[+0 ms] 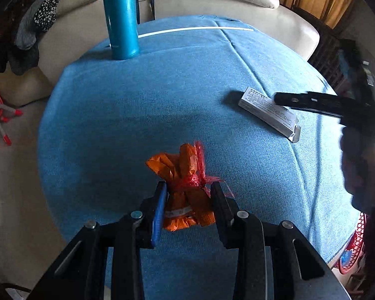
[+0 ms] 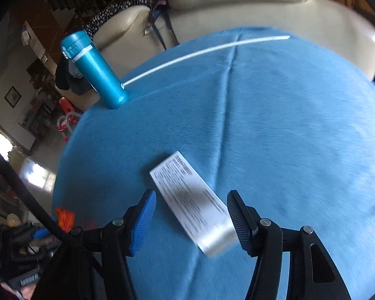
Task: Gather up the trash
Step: 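Grasp the orange snack bag with the left gripper while the right gripper grasps the white medicine box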
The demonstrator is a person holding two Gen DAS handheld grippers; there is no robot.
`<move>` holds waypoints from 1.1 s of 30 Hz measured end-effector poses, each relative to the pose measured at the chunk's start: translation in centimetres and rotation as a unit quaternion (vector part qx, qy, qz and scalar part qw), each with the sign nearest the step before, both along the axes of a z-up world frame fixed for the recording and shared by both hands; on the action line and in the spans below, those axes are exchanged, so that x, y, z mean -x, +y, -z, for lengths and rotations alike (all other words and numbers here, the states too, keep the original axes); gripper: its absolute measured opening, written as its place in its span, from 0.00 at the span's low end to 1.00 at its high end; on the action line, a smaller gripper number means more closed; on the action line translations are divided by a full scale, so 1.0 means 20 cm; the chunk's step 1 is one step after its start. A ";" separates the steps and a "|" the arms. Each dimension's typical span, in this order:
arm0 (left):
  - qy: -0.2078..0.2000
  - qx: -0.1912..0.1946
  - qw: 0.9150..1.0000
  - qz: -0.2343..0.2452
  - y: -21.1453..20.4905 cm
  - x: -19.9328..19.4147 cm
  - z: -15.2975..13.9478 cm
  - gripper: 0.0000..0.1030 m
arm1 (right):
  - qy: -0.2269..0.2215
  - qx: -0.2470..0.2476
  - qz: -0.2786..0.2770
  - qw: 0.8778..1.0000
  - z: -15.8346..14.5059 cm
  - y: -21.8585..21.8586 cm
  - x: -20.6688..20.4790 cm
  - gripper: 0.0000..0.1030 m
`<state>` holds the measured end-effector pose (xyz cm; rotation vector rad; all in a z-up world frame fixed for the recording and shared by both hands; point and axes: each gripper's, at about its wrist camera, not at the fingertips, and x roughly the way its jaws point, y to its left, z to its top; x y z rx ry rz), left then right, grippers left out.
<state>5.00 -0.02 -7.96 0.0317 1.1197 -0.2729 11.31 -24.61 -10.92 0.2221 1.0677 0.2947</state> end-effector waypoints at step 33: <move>-0.096 -0.059 0.993 0.041 -0.26 0.26 -0.19 0.36 | -0.082 0.049 0.047 0.994 -0.13 0.01 0.76 0.46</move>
